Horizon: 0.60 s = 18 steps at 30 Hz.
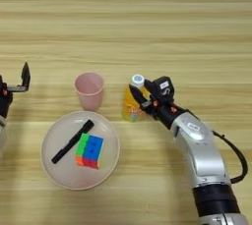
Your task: Move the objects on the table
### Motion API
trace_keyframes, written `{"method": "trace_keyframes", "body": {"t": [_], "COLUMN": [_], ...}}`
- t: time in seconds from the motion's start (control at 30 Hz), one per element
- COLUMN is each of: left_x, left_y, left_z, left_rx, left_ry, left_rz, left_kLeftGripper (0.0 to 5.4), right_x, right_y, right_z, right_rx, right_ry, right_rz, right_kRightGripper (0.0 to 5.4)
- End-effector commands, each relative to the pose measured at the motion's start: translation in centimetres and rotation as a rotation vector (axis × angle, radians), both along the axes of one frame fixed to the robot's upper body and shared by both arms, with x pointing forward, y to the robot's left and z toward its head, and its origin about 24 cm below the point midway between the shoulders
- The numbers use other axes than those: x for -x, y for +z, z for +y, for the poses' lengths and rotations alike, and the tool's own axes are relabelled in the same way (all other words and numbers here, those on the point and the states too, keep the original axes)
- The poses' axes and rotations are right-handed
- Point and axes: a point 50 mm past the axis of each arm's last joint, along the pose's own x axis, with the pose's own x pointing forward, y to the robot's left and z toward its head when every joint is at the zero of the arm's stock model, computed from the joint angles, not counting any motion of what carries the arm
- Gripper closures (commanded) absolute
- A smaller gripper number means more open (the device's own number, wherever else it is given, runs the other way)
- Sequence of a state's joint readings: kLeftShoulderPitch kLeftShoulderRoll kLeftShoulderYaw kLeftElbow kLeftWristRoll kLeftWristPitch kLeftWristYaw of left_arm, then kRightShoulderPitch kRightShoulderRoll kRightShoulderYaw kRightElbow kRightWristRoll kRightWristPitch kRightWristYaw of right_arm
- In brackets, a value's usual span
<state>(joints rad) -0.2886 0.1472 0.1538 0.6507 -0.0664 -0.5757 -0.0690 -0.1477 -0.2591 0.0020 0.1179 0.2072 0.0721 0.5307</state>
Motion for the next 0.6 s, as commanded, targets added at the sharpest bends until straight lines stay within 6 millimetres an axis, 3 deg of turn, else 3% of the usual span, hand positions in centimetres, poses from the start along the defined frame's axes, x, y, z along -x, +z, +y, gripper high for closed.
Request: {"method": "trace_keyframes", "body": {"t": [0.03,0.1,0.6], "left_x": [-0.25,-0.27,-0.38], "left_y": [0.28,0.28,0.17], "left_z": [0.22,0.22,0.04], "left_rx": [-0.019,-0.02,-0.021], "left_ry": [-0.002,-0.002,-0.003], "left_rz": [-0.008,-0.007,-0.006], "left_kLeftGripper": [0.0,0.0,0.0], "right_x": [0.23,0.27,0.04], "right_y": [-1.34,-1.39,-0.75], "right_z": [0.16,0.2,0.3], "right_rx": [0.023,0.024,0.013], "right_ry": [0.007,0.011,0.018], "right_rz": [0.053,0.051,0.006], "right_kRightGripper": [3.6,3.6,1.73]}}
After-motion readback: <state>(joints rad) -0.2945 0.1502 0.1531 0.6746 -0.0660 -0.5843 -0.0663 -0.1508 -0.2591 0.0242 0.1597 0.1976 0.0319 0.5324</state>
